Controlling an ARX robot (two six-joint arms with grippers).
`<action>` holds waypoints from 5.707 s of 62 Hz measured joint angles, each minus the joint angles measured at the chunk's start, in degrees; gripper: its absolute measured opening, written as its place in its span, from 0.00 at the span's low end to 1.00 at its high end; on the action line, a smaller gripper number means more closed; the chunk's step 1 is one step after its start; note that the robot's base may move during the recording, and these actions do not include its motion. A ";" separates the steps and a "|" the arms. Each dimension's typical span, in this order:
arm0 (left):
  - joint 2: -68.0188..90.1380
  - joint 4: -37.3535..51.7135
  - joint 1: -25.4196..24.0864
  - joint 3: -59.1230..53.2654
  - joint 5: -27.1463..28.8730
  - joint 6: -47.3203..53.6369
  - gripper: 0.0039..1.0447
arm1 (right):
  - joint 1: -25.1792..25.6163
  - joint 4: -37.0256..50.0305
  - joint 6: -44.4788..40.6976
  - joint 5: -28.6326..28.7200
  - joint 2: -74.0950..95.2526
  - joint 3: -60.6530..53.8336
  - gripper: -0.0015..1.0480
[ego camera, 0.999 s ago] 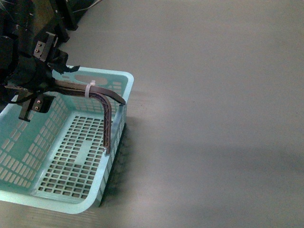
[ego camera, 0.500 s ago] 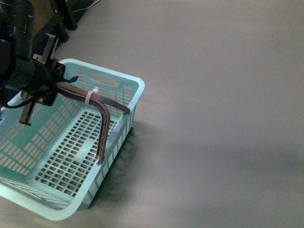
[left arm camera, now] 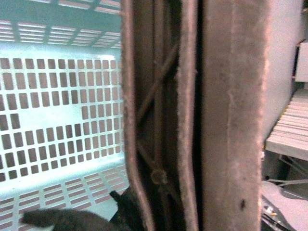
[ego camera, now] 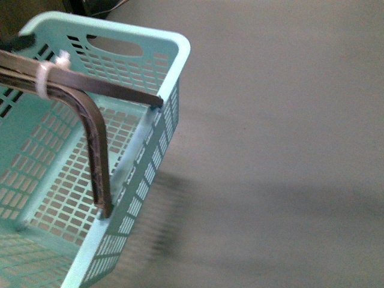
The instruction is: Pick lemon and mango into basket
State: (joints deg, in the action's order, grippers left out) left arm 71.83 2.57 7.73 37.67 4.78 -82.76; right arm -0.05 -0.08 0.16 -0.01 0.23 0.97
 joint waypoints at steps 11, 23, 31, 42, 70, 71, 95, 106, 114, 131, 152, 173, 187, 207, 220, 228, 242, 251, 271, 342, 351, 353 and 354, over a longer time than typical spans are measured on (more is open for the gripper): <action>-17.55 -12.22 -3.91 3.30 -0.66 -0.46 0.14 | 0.00 0.00 0.00 0.00 0.00 0.00 0.92; -19.98 -12.52 -3.43 4.42 0.22 0.42 0.14 | 0.00 0.00 0.00 0.00 0.00 0.00 0.92; -19.76 -12.72 -3.30 4.42 -0.28 0.39 0.14 | 0.00 0.00 0.00 0.00 0.00 0.00 0.92; -19.74 -12.74 -3.21 4.42 -0.22 0.44 0.14 | 0.00 0.00 0.00 0.00 0.00 0.00 0.92; -19.63 -12.79 -3.23 4.42 -0.20 0.42 0.14 | 0.00 0.00 0.00 0.00 0.00 0.00 0.92; -19.63 -12.79 -3.23 4.42 -0.20 0.42 0.14 | 0.00 0.00 0.00 0.00 0.00 0.00 0.92; -19.65 -12.83 -3.23 4.42 -0.17 0.39 0.14 | 0.00 0.00 0.00 0.00 0.00 0.00 0.92; -19.65 -12.83 -3.23 4.42 -0.13 0.42 0.14 | 0.00 0.00 0.02 0.00 0.00 0.00 0.92; -19.65 -12.83 -3.21 4.42 -0.09 0.44 0.14 | 0.00 0.00 0.02 0.00 0.00 0.00 0.92; -19.65 -12.83 -3.23 4.42 -0.13 0.42 0.14 | 0.00 0.00 0.00 0.02 0.00 0.00 0.92; -19.65 -12.83 -3.23 4.42 -0.11 0.42 0.14 | 0.00 0.00 0.00 0.02 0.00 0.00 0.92; -19.65 -12.83 -3.23 4.42 -0.11 0.44 0.14 | 0.00 0.00 0.00 0.02 0.00 0.00 0.92; -19.65 -12.83 -3.23 4.42 -0.13 0.42 0.14 | 0.00 0.00 0.00 0.02 0.00 0.00 0.92; -19.65 -12.83 -3.23 4.42 -0.11 0.42 0.14 | 0.00 0.02 0.00 0.00 0.00 0.00 0.92; -19.65 -12.83 -3.23 4.42 -0.11 0.44 0.14 | 0.00 0.02 0.00 0.00 0.00 0.00 0.92; -19.65 -12.83 -3.23 4.42 -0.09 0.44 0.14 | 0.00 0.02 0.00 -0.02 0.00 0.00 0.92; -19.65 -12.83 -2.80 4.44 -1.03 0.35 0.14 | 0.00 0.02 0.02 -0.22 -0.02 0.00 0.92; -19.63 -12.83 -2.80 4.44 -0.63 -0.02 0.14 | 0.00 0.02 0.00 -0.17 0.02 0.00 0.92; -19.61 -12.90 -2.95 4.42 -0.26 0.37 0.14 | 0.00 0.00 0.02 -0.13 -0.09 0.00 0.92; -19.56 -12.98 -2.97 4.42 -0.11 0.42 0.14 | 0.00 0.02 0.00 -0.17 -0.02 0.00 0.92; -19.56 -12.98 -2.97 4.42 -0.13 0.42 0.14 | 0.00 0.00 0.00 -0.04 -0.07 0.00 0.92; -19.56 -12.98 -2.97 4.42 -0.15 0.42 0.14 | 0.00 0.00 0.00 -0.15 -0.07 0.00 0.92; -19.56 -12.98 -2.97 4.42 -0.15 0.42 0.14 | 0.00 0.00 0.02 -0.09 -0.07 0.00 0.92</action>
State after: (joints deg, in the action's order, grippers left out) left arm 52.27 -10.41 4.75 42.09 4.62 -82.35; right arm -0.05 -0.08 0.19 -0.10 0.16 0.97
